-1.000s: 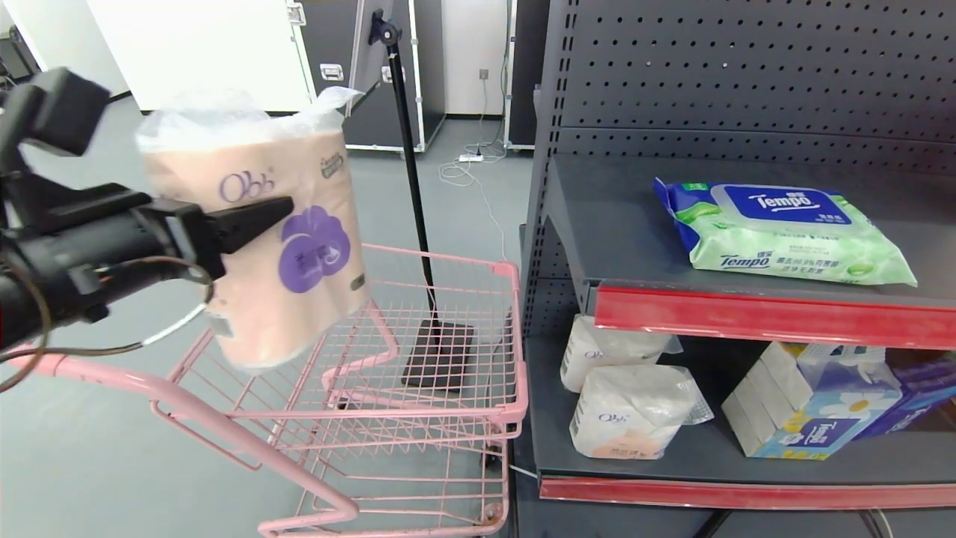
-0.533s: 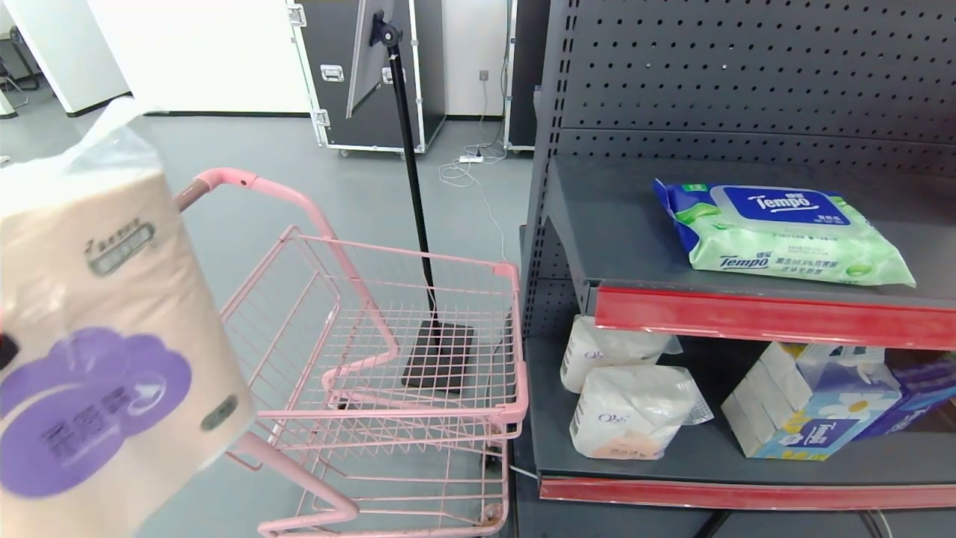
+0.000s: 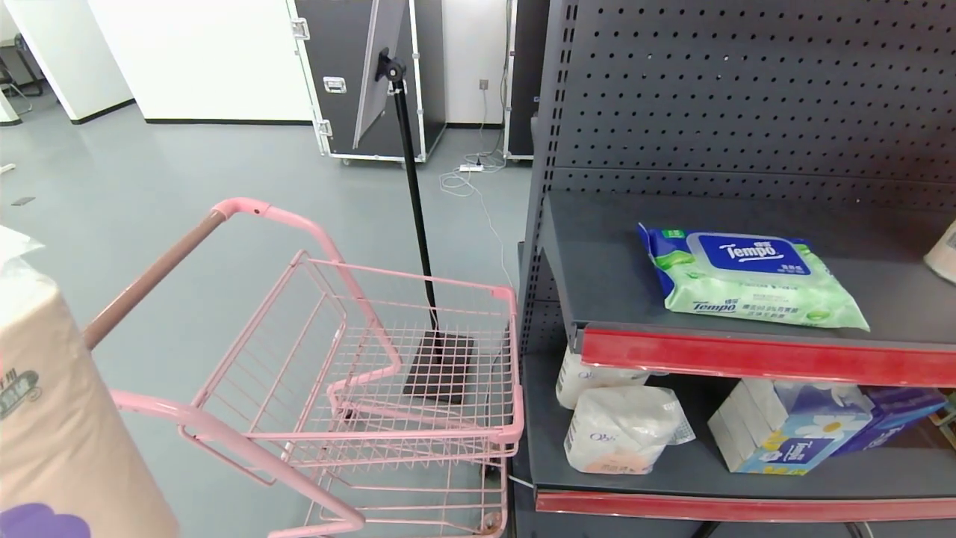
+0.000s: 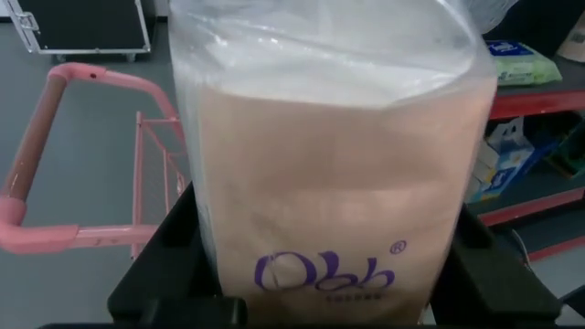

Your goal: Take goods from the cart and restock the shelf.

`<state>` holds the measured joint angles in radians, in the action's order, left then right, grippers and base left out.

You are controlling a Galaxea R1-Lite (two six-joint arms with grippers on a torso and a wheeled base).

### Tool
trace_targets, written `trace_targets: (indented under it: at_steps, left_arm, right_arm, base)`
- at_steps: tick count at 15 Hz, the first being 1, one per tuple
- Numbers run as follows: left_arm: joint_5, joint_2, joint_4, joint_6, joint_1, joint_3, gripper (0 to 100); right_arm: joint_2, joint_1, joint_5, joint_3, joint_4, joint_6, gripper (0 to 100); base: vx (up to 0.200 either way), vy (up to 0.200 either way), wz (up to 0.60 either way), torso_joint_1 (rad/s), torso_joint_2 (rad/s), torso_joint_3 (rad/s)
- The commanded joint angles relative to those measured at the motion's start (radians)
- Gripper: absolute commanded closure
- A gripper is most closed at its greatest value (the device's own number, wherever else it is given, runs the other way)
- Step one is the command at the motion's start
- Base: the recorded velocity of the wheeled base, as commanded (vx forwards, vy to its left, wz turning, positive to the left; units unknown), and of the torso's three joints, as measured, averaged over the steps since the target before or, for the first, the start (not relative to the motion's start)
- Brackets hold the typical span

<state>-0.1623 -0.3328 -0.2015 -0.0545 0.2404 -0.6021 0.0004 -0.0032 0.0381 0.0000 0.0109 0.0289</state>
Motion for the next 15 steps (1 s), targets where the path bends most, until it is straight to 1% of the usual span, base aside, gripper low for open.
trace_targets:
  at_steps: [1, 3, 6, 8, 10, 15]
  left_arm:
    - [0.001, 0.017, 0.001, -0.001, 0.0, 0.004, 100]
    - [0.003, 0.015, 0.001, -0.001, 0.0, 0.005, 100]
    - [0.007, 0.012, 0.004, -0.002, 0.0, 0.005, 100]
    - [0.01, 0.0, 0.01, -0.002, -0.001, 0.002, 100]
    - [0.01, -0.022, 0.05, -0.002, -0.001, 0.001, 100]
    - [0.012, -0.019, 0.054, -0.002, -0.001, 0.005, 100]
  right_arm:
    - [0.001, 0.0, 0.0, 0.0, 0.0, 0.0, 0]
    - [0.001, 0.0, 0.0, 0.0, 0.0, 0.0, 0]
    - [0.001, 0.0, 0.0, 0.0, 0.0, 0.002, 0]
    - [0.001, 0.0, 0.0, 0.0, 0.0, 0.0, 0]
    - [0.001, 0.0, 0.0, 0.0, 0.0, 0.0, 0]
    - [0.001, 0.0, 0.0, 0.0, 0.0, 0.0, 0]
  base:
    - [0.0, 0.0, 0.0, 0.232, -0.59, -0.369]
    - [0.0, 0.0, 0.0, 0.232, -0.6, -0.371]
    - [0.0, 0.0, 0.0, 0.183, -0.45, -0.277]
    - [0.0, 0.0, 0.0, 0.161, -0.38, -0.234]
    - [0.0, 0.0, 0.0, 0.156, -0.38, -0.21]
    - [0.0, 0.0, 0.0, 0.163, -0.37, -0.221]
